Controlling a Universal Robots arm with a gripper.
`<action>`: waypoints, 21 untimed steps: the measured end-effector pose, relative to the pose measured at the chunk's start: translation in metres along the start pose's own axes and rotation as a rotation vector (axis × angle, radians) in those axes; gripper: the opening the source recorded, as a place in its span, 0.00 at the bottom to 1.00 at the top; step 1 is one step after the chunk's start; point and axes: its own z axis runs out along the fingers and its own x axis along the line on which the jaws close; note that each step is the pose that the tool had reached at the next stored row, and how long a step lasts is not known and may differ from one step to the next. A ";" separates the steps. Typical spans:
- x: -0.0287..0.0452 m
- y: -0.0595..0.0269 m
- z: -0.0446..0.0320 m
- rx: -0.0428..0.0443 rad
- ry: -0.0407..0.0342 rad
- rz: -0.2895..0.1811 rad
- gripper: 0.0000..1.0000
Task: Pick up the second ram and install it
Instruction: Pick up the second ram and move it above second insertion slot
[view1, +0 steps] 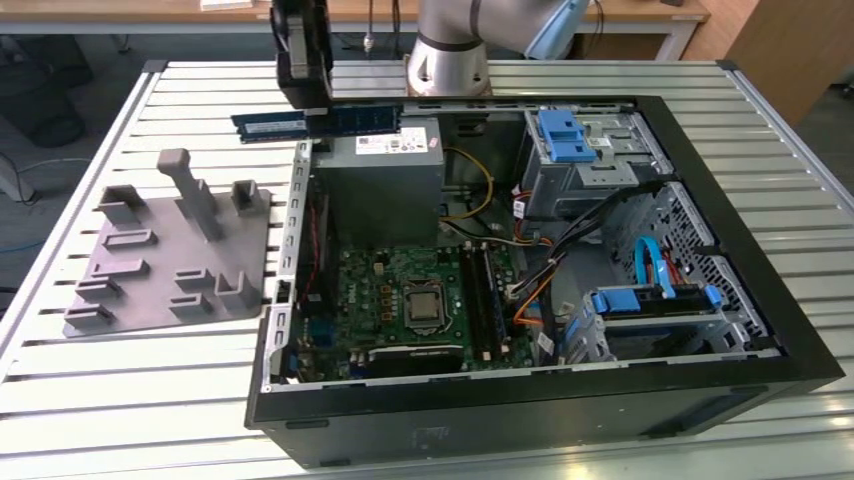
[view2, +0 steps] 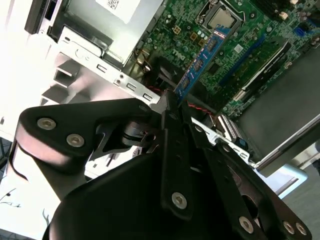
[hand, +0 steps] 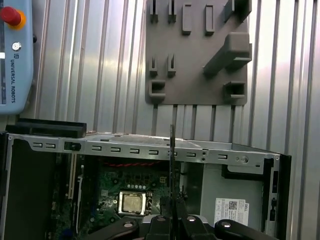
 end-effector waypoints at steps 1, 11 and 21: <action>0.0001 -0.0012 0.0000 0.0001 0.0000 0.000 0.14; 0.0015 -0.0218 -0.0002 -0.0012 -0.0001 0.000 0.14; 0.0029 -0.0419 -0.0003 -0.0019 -0.0002 0.000 0.14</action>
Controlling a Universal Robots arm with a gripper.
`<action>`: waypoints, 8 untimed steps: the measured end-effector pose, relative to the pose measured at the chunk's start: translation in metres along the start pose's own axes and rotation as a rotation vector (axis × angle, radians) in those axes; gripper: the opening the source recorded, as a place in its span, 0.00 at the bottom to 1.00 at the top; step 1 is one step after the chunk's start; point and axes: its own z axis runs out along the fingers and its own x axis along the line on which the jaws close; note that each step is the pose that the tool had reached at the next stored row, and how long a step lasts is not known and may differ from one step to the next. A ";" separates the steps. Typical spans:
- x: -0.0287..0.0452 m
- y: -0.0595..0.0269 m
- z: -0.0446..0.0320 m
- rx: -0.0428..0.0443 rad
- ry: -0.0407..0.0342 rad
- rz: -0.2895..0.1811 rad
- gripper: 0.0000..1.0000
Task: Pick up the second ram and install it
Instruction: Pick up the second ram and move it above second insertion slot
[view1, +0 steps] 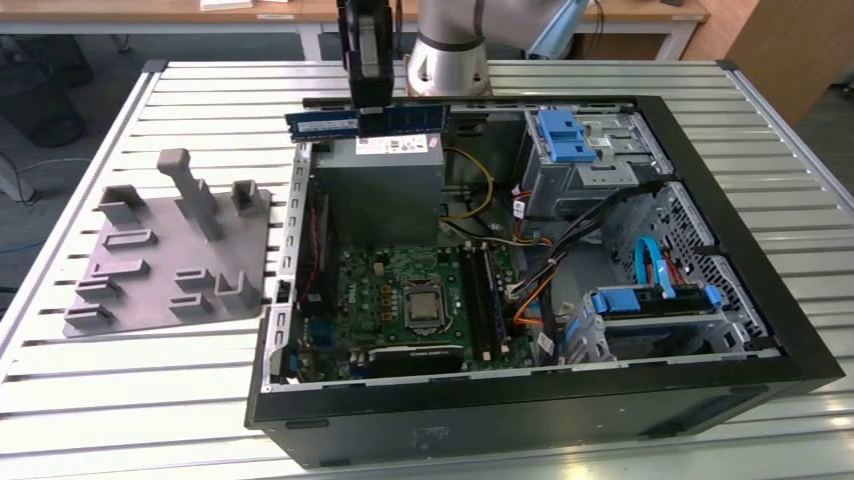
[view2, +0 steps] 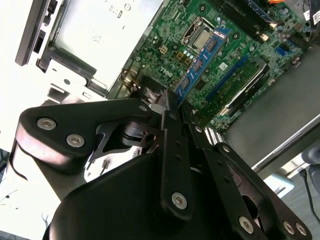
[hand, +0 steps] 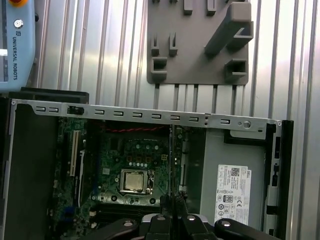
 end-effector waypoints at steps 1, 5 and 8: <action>0.0001 -0.0016 0.0000 0.0000 0.0000 0.000 0.14; 0.0005 -0.0081 -0.0001 -0.0001 0.0001 0.000 0.14; 0.0009 -0.0127 -0.0001 -0.0002 0.0000 0.000 0.14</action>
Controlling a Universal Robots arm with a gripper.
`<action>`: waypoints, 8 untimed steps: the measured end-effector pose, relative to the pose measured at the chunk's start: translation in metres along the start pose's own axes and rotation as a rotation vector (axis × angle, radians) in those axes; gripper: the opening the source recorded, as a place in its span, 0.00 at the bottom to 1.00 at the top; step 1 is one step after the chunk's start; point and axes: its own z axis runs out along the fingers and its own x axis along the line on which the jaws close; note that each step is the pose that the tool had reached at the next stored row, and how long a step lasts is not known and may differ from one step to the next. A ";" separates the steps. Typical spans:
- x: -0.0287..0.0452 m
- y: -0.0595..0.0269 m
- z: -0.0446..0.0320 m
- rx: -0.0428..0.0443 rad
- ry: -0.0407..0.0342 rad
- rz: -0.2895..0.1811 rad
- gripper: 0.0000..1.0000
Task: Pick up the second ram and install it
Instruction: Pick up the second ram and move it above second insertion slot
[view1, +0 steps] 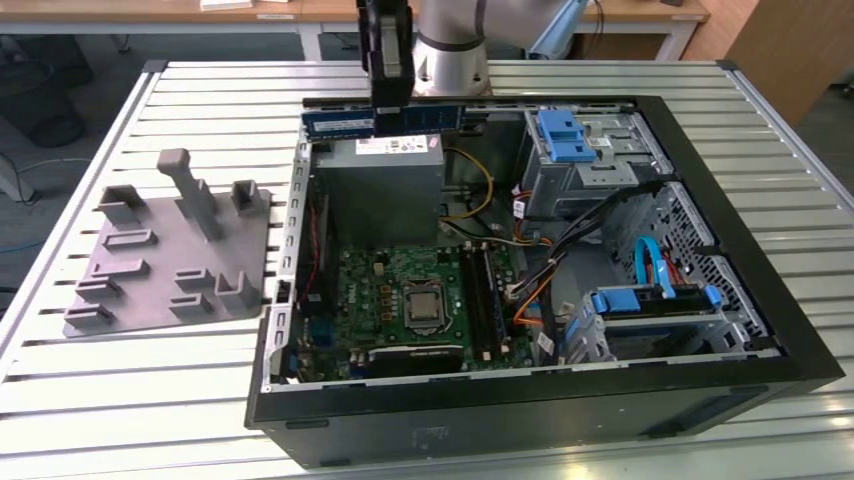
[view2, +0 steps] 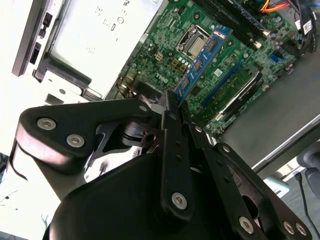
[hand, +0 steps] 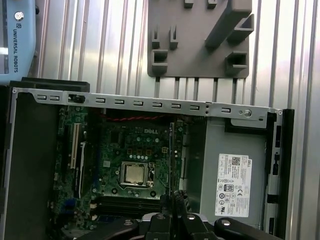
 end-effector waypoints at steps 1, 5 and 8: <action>0.0001 -0.0018 0.0000 0.0000 0.0000 0.000 0.14; 0.0007 -0.0100 -0.0001 -0.0003 0.0000 0.000 0.14; 0.0012 -0.0171 -0.0001 -0.0007 0.0000 0.000 0.14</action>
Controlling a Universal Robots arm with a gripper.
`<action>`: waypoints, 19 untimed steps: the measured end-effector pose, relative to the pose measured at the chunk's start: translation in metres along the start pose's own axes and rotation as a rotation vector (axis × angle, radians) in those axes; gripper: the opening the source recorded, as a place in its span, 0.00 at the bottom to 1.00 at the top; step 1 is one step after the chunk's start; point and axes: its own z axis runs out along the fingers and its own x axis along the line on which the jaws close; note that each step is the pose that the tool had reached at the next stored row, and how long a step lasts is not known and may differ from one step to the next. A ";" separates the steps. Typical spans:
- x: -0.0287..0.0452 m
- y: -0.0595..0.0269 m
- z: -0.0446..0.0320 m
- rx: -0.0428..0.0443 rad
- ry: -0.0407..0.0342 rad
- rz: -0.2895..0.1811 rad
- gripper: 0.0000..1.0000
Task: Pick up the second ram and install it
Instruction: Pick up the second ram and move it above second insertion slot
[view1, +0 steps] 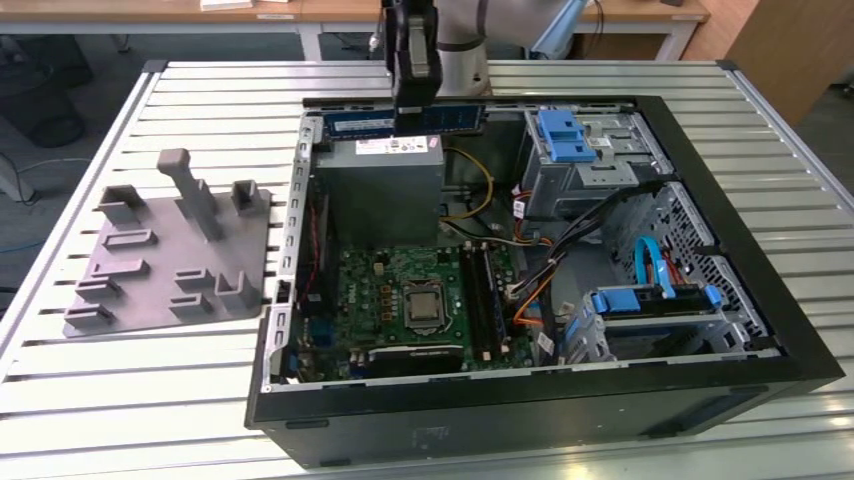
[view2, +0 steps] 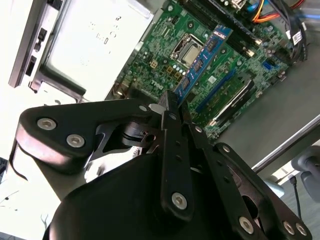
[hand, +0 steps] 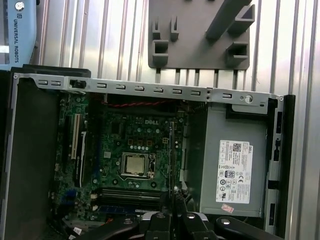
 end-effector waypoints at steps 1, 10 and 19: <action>0.0001 -0.0022 0.0000 -0.0001 0.0000 0.000 0.14; 0.0015 -0.0218 0.0000 -0.0009 -0.0001 0.000 0.14; 0.0027 -0.0397 0.0000 -0.0014 -0.0001 0.000 0.14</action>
